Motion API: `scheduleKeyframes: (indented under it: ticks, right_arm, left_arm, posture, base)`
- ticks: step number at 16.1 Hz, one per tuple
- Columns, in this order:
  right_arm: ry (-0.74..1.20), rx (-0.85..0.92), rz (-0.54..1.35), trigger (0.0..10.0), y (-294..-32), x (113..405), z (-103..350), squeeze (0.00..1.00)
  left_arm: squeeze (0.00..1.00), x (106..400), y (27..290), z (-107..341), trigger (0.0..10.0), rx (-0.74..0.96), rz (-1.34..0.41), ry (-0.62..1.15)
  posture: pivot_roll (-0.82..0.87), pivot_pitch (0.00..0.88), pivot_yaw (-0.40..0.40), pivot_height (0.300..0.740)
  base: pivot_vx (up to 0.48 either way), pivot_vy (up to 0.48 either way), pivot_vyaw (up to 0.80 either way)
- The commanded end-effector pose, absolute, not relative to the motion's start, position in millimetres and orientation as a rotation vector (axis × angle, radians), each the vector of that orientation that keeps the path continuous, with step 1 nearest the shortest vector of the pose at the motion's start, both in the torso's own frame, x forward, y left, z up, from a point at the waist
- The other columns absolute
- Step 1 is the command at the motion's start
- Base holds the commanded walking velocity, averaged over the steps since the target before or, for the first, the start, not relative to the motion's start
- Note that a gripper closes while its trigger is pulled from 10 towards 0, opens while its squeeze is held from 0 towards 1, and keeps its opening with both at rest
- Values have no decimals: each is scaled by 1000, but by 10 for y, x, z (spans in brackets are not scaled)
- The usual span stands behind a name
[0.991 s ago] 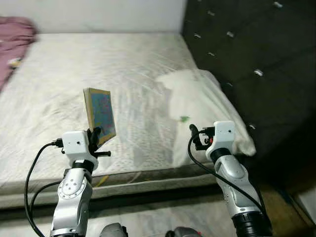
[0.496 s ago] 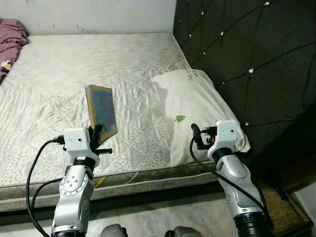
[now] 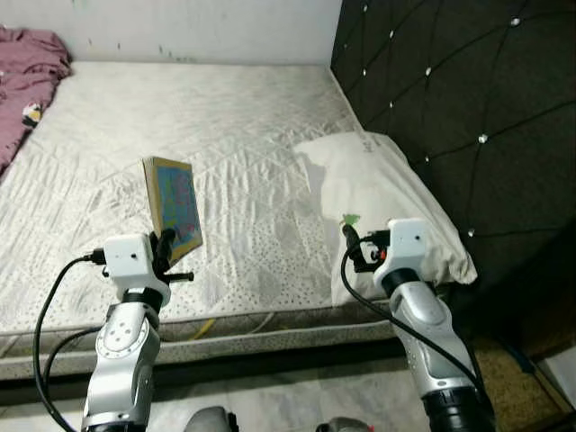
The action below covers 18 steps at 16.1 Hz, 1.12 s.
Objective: Clean up the room
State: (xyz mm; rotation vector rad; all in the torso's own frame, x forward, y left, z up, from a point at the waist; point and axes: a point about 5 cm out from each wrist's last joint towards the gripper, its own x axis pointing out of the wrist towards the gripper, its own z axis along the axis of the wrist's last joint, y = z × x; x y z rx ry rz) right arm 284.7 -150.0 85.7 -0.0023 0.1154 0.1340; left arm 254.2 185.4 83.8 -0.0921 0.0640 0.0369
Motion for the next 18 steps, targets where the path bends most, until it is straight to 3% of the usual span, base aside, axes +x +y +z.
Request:
scheduleKeyframes:
  ticks: [1,9,18]
  right_arm:
    - [103,-7,121,10000,-1556,2849,901,0]
    - [97,-11,131,10000,-1553,2854,916,0]
    - [103,-4,146,10000,-1544,2870,919,0]
  left_arm:
    - [0,2572,1780,951,10000,-96,7,12]
    - [0,2578,1775,959,10000,-107,13,3]
    - [0,2563,1769,1023,10000,-164,-30,-37]
  posture:
    - [-34,10,-28,740]
    - [-39,13,-30,662]
    - [-36,12,-36,662]
  base:
    - [0,0,0]
    - [0,0,0]
    - [58,0,0]
